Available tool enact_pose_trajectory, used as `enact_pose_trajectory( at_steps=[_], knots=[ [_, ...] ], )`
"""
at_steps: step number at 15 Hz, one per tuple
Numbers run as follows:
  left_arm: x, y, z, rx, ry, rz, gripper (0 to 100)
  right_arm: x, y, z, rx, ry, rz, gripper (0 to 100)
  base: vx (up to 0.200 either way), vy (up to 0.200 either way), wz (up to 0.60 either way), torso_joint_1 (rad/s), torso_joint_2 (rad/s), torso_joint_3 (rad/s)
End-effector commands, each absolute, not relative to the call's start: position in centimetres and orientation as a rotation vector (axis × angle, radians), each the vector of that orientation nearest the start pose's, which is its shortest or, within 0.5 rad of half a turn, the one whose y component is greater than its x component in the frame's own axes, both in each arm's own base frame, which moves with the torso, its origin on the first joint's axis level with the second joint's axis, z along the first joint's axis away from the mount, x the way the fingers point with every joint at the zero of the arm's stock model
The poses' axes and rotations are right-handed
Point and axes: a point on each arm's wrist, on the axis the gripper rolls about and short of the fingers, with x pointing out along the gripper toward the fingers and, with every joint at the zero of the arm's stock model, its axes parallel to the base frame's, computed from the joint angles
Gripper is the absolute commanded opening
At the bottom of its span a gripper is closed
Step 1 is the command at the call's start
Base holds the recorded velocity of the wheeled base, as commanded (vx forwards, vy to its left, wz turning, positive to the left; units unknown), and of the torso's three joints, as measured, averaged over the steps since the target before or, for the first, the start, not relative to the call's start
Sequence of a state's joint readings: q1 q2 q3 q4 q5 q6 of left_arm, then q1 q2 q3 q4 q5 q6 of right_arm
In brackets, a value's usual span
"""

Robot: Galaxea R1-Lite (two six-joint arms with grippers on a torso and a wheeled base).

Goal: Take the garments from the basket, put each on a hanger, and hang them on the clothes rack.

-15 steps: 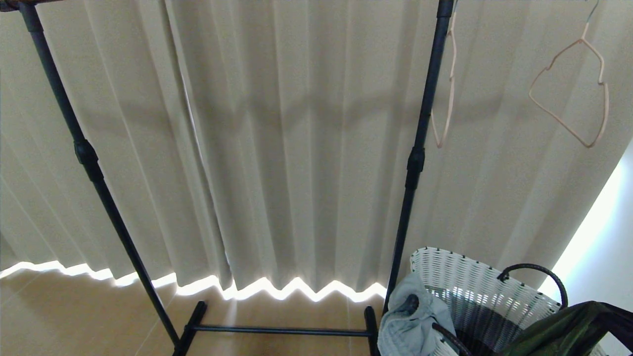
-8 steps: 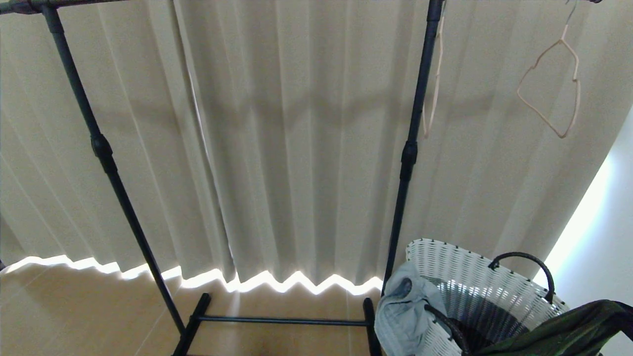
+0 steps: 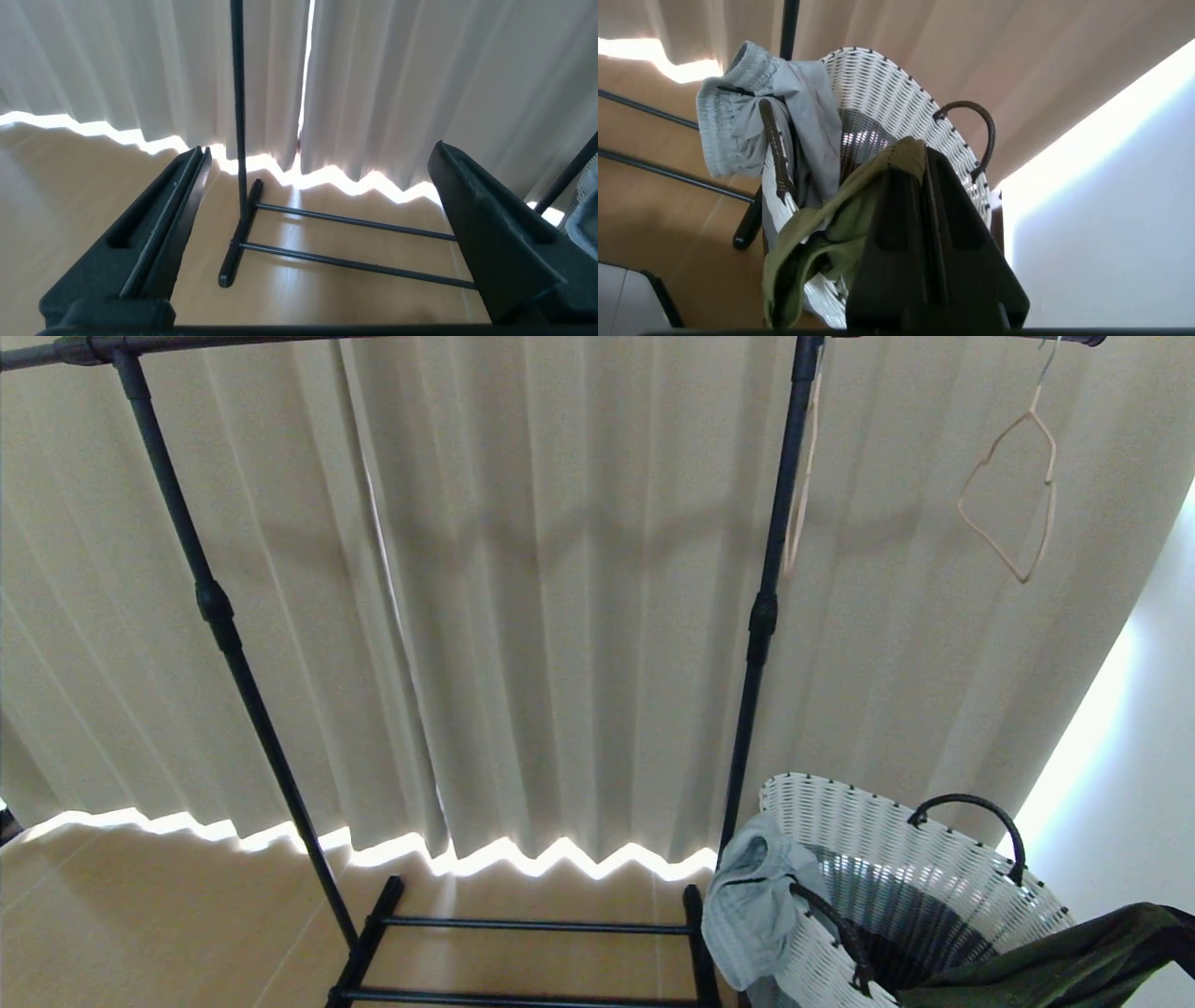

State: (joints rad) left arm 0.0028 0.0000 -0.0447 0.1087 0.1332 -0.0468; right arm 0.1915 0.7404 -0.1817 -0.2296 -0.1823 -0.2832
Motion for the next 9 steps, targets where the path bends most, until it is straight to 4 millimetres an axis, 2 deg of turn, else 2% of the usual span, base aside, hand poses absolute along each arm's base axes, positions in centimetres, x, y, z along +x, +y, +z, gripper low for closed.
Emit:
enact_pose_trajectory(
  at_steps=[1,2,9],
  knots=[
    [-2.68,0.29,7.66,-0.043,0.061,0.138,100,6.34,0.82,14.04,-0.343,0.324,0.057,0,0.0,0.0,0.0,0.0,0.0,0.0],
    [-2.68,0.29,7.66,-0.043,0.061,0.138,100,6.34,0.82,14.04,-0.343,0.324,0.056,0,0.0,0.0,0.0,0.0,0.0,0.0],
    [-2.68,0.29,7.66,-0.043,0.061,0.138,100,6.37,0.82,14.07,-0.345,0.324,0.056,0,0.0,0.2,0.0,0.002,0.0,0.002]
  ],
)
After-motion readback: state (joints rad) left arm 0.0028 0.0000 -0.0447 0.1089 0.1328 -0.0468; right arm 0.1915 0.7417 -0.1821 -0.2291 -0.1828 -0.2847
